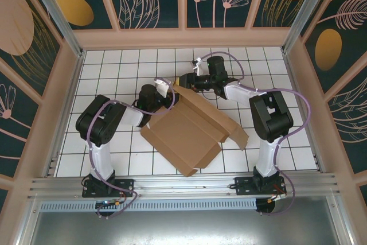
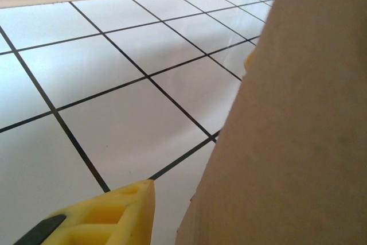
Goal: Fold the paper box
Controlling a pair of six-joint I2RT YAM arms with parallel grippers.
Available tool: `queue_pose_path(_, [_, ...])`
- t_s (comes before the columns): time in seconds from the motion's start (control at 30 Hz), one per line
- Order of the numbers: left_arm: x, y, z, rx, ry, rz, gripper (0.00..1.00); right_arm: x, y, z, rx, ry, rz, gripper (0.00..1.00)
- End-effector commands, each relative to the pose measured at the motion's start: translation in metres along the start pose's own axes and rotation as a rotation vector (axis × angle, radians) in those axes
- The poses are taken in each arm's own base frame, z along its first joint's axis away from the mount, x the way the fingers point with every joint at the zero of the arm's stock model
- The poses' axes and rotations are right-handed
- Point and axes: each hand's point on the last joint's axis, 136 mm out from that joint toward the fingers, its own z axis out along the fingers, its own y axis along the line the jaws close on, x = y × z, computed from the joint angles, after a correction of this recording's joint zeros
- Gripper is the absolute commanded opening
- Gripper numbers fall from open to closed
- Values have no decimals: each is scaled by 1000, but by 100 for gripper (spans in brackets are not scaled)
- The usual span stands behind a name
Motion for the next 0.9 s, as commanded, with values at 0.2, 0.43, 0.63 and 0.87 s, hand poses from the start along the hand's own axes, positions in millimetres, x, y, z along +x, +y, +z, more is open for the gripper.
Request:
queue_pose_path(0.2, [-2,-9,12,50,-14,-15,16,33,-24,4,33,74,117,48])
queue_pose_path(0.43, [2,-7,10,34,-7,1,0,32,-24,3,35,71,117,48])
queue_pose_path(0.63, [-1,-9,12,53,-23,-7,19,31,-22,2,26,67,118,48])
queue_pose_path(0.87, [5,-10,14,64,-21,-30,32,30,-19,2,7,59,122,48])
